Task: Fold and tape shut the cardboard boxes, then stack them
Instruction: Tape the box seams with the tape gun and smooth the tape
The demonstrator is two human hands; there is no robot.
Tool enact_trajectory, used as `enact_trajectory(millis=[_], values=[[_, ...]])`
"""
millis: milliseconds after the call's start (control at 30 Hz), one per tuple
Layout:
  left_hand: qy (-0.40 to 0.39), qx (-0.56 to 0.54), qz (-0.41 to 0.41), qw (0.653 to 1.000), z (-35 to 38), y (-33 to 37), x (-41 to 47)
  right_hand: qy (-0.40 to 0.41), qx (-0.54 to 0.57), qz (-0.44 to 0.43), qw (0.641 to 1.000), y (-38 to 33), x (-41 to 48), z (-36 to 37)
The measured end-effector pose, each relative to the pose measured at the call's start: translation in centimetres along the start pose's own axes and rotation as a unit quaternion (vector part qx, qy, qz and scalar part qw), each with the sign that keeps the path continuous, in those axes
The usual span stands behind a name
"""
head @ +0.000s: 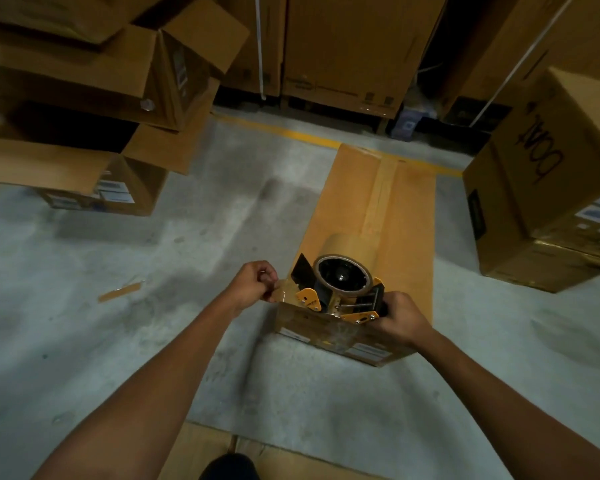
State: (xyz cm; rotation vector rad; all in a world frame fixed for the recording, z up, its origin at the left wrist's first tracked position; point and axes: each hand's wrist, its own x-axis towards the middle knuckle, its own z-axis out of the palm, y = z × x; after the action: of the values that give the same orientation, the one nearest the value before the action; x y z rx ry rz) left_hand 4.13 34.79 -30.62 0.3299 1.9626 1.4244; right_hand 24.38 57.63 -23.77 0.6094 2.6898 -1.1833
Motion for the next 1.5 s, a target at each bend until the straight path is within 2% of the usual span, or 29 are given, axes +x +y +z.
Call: enact_trajectory(millis=[167, 333, 500, 600, 667, 767, 867, 933, 1033, 1167, 1367, 1500], values=[[0.022, 0.031, 0.015, 0.999, 0.4, -0.5, 0.0, -0.001, -0.009, 0.016, 1.000, 0.8, 0.4, 0.3], [0.049, 0.159, 0.054, 0.985, 0.7, 0.4, -0.3, -0.012, -0.022, 0.001, 1.000, 1.9, 0.8, 0.3], [0.069, 0.073, -0.034, 0.994, 0.7, 0.4, 0.1, 0.004, -0.027, 0.004, 1.000, 0.8, 0.2, 0.1], [0.092, 0.074, -0.055, 0.991, 1.2, 0.7, 0.1, 0.009, -0.040, 0.008, 0.999, 0.3, 0.2, 0.1], [0.103, 0.115, -0.056, 0.986, 1.9, 1.0, -0.3, 0.009, -0.046, 0.010, 0.999, 0.4, 0.2, 0.2], [0.142, 0.257, -0.021, 0.956, 2.6, 0.8, -1.1, 0.008, -0.062, 0.019, 0.998, 0.7, 0.3, 0.1], [0.210, 0.233, 0.092, 0.945, 3.7, 0.3, -2.3, -0.003, -0.078, 0.022, 0.997, 0.6, 0.4, -0.1], [0.199, 0.177, 0.130, 0.955, 4.8, 0.1, -3.1, -0.004, -0.068, 0.014, 0.998, 0.3, 0.3, -0.2], [0.194, 0.111, 0.131, 0.966, 5.8, -0.4, -3.8, -0.011, -0.071, 0.013, 0.997, 0.5, 0.6, -0.3], [0.203, 0.087, 0.130, 0.967, 7.0, -1.9, -4.2, -0.016, -0.096, 0.031, 0.995, 1.8, 1.3, 0.1], [0.208, 0.157, 0.177, 0.949, 7.9, -3.7, -4.6, -0.008, -0.139, 0.031, 0.990, 2.1, 1.6, 0.4], [0.140, 0.292, 0.209, 0.923, 6.4, -4.2, -4.4, -0.019, -0.137, 0.023, 0.990, 2.8, 1.3, -0.2]])
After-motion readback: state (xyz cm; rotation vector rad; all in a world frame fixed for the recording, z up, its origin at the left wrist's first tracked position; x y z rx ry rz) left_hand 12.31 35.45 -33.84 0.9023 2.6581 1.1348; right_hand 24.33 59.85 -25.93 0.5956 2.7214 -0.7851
